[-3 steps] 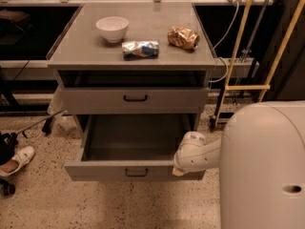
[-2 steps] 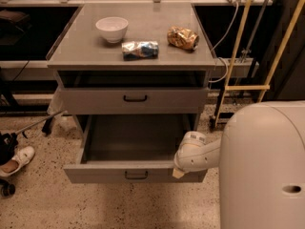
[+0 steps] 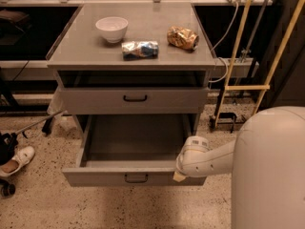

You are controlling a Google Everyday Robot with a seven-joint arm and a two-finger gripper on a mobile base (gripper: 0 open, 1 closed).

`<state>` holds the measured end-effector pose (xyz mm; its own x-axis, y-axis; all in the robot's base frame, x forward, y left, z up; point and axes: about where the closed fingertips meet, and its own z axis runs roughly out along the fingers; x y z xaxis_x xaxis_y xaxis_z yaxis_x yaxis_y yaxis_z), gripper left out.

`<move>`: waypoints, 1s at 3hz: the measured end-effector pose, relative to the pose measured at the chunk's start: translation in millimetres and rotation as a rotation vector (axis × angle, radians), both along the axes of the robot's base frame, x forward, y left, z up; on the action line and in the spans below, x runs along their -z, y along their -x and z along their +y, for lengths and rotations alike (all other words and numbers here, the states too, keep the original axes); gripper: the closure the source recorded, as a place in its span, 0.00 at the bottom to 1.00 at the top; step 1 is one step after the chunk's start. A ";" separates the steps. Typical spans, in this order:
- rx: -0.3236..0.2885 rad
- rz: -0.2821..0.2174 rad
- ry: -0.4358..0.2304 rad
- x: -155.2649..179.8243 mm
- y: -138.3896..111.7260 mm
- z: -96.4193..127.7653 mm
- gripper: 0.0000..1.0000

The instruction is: Open middle drawer

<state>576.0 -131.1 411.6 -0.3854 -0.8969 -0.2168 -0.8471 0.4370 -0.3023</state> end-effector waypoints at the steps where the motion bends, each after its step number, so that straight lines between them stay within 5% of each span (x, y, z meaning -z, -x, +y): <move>1: 0.019 -0.018 -0.017 0.9 11.9 -5.2 1.00; 3: 0.030 -0.026 -0.023 0.9 21.1 -5.2 1.00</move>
Offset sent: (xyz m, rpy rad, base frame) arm -0.4260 -0.1103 -0.1033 0.2400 -0.3571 -0.3788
